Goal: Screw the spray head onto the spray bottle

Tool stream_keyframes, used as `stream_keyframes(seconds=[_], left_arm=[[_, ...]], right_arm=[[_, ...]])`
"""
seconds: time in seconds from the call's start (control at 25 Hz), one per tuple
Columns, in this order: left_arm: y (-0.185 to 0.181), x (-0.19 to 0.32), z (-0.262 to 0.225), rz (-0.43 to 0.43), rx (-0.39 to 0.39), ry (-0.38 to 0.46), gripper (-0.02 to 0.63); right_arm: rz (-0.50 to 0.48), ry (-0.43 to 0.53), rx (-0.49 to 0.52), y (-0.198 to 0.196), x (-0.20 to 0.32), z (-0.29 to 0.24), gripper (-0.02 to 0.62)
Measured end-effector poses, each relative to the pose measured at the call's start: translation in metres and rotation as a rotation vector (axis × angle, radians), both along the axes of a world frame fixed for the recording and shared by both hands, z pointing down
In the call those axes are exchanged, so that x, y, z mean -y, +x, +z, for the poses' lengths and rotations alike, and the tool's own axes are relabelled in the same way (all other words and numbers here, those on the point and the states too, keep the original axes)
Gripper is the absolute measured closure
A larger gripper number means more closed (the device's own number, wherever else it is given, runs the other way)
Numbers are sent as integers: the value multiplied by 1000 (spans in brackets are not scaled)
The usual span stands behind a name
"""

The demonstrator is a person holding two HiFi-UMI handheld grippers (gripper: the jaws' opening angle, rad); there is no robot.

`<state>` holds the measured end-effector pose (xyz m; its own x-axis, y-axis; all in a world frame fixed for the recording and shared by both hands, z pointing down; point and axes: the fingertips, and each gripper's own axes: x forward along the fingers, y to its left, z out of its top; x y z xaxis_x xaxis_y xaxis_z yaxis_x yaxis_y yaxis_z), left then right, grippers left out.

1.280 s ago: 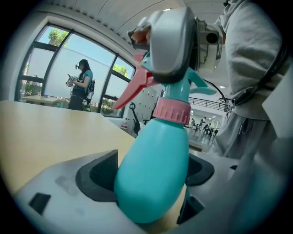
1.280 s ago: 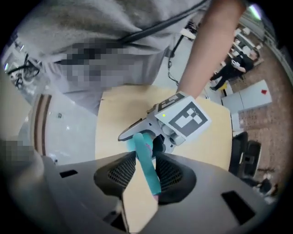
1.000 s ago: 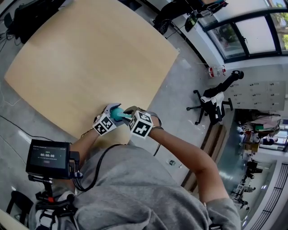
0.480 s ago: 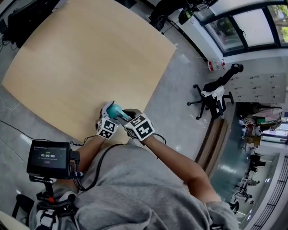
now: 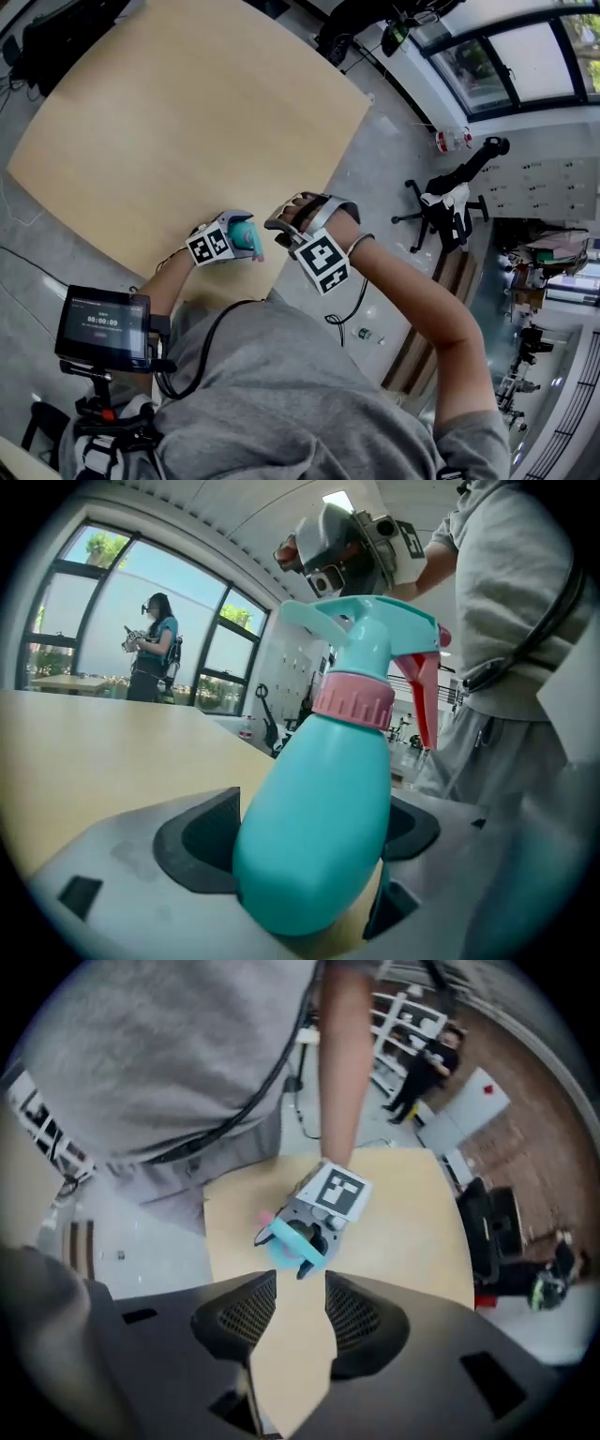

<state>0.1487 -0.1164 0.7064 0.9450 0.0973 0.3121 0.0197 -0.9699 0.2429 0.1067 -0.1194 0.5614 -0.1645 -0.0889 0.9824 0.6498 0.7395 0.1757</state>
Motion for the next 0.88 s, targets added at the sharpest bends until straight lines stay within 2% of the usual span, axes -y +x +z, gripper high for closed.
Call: stream_keyframes(seconds=[0.08,0.2,0.32,0.48,0.56,0.64,0.76,0.88], left_arm=[[0,0,1,21,4,0,221],[2,1,1,27,4,-1,220],[3,1,1,32,5,-2,219],[3,-1,1,42,4,-6,219],[4,-1,0,42,2,-5,218],[4,-2,-1,45,1,-1,218],[3,-2,-2,27,-6,11,215],[4,1,-3,-49,-22,21,215]], right_arm=[[-129,4,-28,-6,-7,16,449],[-244,6,-45,-11,-11,38,449],[-297,9,-57,-14,-9,55,449],[-312,-27,-81,-18,-10,66,449],[-267,-65,-77,-18,-10,65,449],[-179,-107,-75,-18,-9,64,451],[75,-162,-114,-18,-8,65,460],[328,-193,-109,-15,-7,65,462]])
